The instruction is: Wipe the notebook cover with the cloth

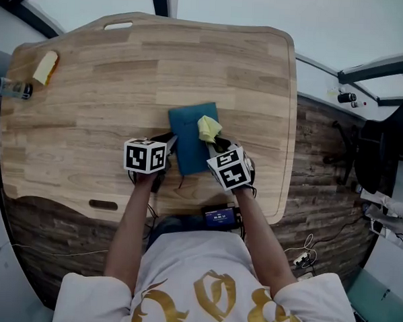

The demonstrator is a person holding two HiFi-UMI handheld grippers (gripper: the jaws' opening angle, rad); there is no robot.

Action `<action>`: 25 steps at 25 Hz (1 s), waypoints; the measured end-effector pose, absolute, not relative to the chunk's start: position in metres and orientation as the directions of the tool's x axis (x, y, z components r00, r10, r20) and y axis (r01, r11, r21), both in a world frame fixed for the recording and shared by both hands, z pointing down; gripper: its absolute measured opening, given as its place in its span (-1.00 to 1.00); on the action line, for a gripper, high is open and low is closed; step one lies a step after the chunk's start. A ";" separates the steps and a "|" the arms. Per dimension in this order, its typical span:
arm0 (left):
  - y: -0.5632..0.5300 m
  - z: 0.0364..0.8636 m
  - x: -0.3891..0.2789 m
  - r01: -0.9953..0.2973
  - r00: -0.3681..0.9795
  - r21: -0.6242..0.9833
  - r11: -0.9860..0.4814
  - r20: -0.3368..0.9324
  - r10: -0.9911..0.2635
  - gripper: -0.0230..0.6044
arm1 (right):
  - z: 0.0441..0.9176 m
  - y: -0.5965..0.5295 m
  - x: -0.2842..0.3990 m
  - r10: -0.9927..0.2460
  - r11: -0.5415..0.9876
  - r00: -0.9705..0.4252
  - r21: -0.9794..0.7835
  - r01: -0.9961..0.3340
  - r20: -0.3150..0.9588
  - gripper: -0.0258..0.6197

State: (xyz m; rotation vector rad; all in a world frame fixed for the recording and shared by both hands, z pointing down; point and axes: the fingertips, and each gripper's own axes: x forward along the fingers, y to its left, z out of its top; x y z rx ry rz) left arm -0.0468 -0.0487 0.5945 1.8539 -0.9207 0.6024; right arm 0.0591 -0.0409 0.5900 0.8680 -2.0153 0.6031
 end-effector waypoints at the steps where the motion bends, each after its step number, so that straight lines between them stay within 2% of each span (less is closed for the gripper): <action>1: -0.048 0.594 -0.047 -0.803 0.596 0.532 -0.269 0.729 -0.337 -0.73 | 0.590 -0.043 0.059 -0.359 0.643 -0.408 -0.095 -0.760 0.840 -0.80; 25: -0.049 0.595 -0.047 -0.805 0.594 0.528 -0.272 0.730 -0.339 -0.73 | 0.585 -0.095 0.065 -0.480 0.589 -0.370 -0.020 -0.808 0.795 -0.80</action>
